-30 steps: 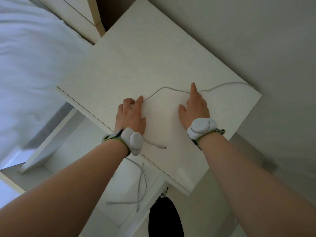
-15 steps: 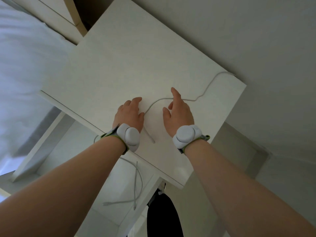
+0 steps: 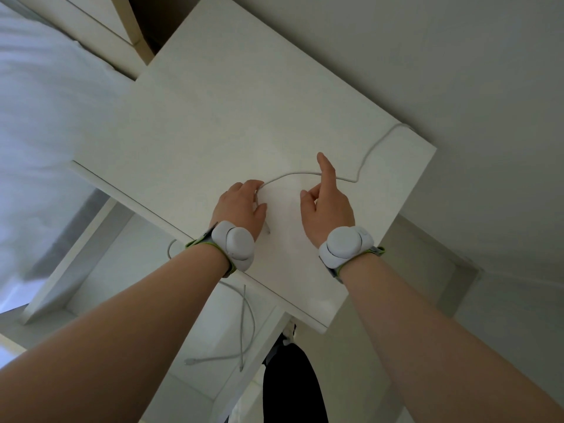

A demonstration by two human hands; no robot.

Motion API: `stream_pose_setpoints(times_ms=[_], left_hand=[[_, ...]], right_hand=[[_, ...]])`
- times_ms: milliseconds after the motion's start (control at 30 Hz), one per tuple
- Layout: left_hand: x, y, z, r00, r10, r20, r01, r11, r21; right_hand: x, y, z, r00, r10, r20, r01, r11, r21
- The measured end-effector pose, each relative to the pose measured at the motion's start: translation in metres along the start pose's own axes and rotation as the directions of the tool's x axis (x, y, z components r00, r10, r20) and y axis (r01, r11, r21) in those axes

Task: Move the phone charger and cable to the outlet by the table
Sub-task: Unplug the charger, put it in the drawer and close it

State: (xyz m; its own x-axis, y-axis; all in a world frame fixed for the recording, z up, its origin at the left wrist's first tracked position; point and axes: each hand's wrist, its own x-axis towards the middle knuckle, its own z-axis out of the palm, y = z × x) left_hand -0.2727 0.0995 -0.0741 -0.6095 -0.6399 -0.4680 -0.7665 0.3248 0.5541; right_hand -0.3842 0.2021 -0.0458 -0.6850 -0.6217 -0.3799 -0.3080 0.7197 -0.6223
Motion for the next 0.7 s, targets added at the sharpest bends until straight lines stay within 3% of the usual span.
stream_pose_setpoints(times_ms=[233,500,700], left_hand=[[-0.012,-0.007,-0.018,0.993,0.001,-0.117,-0.013,0.995,-0.103],[-0.041,-0.061,-0.043,0.974,-0.052,-0.222,0.019,0.989,-0.147],[-0.077,-0.123,-0.050,0.947,-0.124,-0.296,0.062,0.975,-0.212]], right_hand=[[-0.027,-0.025,-0.001,0.990,-0.138,-0.023,0.137,0.990,-0.026],[-0.057,-0.055,0.055,0.951,-0.221,0.217,0.231,0.973,-0.021],[-0.080,-0.062,0.108,0.917,-0.260,0.301,0.276,0.961,-0.009]])
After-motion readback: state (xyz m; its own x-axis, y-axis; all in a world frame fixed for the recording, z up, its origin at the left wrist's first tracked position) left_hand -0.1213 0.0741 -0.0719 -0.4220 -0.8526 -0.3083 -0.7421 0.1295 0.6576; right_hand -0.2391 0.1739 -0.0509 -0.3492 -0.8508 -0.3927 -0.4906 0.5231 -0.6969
